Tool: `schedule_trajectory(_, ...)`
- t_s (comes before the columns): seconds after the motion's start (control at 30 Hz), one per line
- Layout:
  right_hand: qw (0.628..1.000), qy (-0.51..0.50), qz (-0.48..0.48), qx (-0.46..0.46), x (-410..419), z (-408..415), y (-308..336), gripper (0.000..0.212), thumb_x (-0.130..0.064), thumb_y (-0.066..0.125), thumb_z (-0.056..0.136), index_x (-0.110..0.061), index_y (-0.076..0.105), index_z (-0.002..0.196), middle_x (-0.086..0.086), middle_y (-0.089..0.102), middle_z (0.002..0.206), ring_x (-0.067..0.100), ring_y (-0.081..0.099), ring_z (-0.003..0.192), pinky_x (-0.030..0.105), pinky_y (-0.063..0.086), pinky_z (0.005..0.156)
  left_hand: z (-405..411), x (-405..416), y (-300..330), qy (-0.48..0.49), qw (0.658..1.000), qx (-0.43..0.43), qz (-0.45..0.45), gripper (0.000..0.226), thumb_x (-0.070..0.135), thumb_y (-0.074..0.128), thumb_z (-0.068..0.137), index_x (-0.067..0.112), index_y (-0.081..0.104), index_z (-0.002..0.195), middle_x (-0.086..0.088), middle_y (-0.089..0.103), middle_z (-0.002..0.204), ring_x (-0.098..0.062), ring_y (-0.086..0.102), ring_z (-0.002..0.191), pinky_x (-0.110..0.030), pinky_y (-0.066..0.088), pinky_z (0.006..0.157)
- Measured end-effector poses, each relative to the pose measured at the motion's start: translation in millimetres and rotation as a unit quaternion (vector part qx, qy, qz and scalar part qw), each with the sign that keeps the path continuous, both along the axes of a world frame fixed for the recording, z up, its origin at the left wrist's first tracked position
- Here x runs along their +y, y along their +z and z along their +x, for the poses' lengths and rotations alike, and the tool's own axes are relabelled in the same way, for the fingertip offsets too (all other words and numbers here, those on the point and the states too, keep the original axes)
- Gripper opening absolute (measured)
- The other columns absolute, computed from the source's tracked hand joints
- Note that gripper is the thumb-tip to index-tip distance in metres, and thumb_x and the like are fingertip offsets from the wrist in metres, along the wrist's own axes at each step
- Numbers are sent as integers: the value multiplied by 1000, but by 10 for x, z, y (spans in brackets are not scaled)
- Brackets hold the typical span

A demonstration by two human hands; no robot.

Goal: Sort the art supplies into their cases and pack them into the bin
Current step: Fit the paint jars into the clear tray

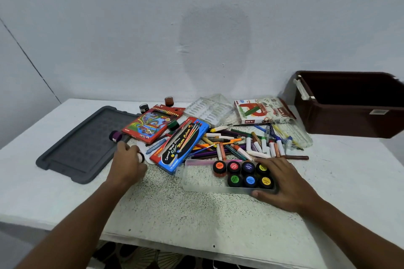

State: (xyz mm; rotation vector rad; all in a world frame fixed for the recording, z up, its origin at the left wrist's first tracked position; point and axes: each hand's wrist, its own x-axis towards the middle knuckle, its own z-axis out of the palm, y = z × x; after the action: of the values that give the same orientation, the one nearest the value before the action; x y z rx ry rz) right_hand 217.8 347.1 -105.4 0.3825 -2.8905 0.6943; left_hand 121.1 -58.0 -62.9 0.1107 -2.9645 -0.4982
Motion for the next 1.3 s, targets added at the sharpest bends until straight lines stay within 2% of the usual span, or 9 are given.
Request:
schedule_trajectory(0.13, 1000, 2, -3, 7, -3, 7, 3, 82, -82, 53, 71, -38, 40, 138, -20, 46, 122, 5, 40, 113, 33, 41, 93, 1, 155, 138, -13, 994, 76, 77, 45, 9, 79, 71, -1, 58, 109, -17, 42, 113, -26, 47, 89, -34, 41, 80)
schedule_trajectory(0.23, 1000, 4, -3, 11, -12, 12, 16, 82, -81, 54, 71, -38, 40, 138, -21, 46, 122, 5, 41, 113, 33, 41, 93, -26, 304, 247, -41, 984, 119, 126, 38, 11, 77, 71, 6, 58, 103, -11, 51, 105, -20, 46, 86, -29, 37, 74)
schedule_trajectory(0.37, 1000, 2, -1, 11, -13, 18, 17, 82, -81, 54, 71, -37, 39, 139, -21, 46, 122, 5, 41, 114, 34, 42, 94, -44, 501, 306, -109, 974, 132, 151, 34, 21, 74, 72, 16, 56, 100, -5, 58, 92, -23, 58, 80, -38, 51, 68)
schedule_trajectory(0.5, 1000, 0, 2, 7, -21, 14, 23, 82, -83, 52, 71, -38, 39, 138, -22, 45, 122, 5, 40, 113, 33, 42, 94, 37, 724, 393, -159, 964, 144, 158, 49, 27, 68, 70, 13, 58, 116, -3, 58, 105, -21, 53, 99, -36, 48, 81)
schedule_trajectory(0.63, 1000, -1, 0, 6, -16, 13, 11, 82, -83, 52, 71, -38, 39, 138, -21, 45, 122, 5, 39, 114, 34, 42, 94, 181, 931, 452, -197, 958, 100, 185, 50, 26, 66, 68, 14, 59, 116, -2, 55, 104, -14, 51, 95, -20, 41, 76)
schedule_trajectory(0.87, 1000, 3, -8, 12, -13, 7, 22, 82, -82, 54, 70, -36, 43, 136, -20, 48, 119, 7, 42, 111, 34, 42, 92, 375, 1163, 389, -295, 941, -25, 163, 35, 21, 81, 72, 17, 67, 104, -1, 58, 100, -14, 58, 90, -25, 49, 82)
schedule_trajectory(0.97, 1000, 5, -10, 14, -14, 8, 17, 82, -83, 54, 70, -36, 43, 136, -20, 48, 118, 7, 42, 110, 34, 42, 92, 420, 1221, 361, -319, 933, -64, 156, 37, 18, 85, 67, 16, 69, 101, 3, 58, 97, -12, 58, 88, -16, 45, 74)
schedule_trajectory(1.17, 1000, 5, -10, 15, -9, 12, 17, 82, -82, 54, 70, -36, 42, 137, -21, 47, 119, 7, 42, 110, 34, 42, 92, 430, 1297, 329, -341, 925, -115, 121, 42, 23, 88, 64, 18, 69, 102, 0, 59, 100, -17, 57, 92, -34, 49, 81)
schedule_trajectory(1.3, 1000, 2, -9, 12, -11, 13, 21, 83, -82, 54, 70, -36, 41, 137, -21, 46, 119, 6, 41, 111, 32, 42, 92, 427, 1338, 292, -349, 925, -112, 94, 46, 25, 86, 67, 19, 69, 108, 0, 59, 106, -15, 54, 94, -27, 44, 78)
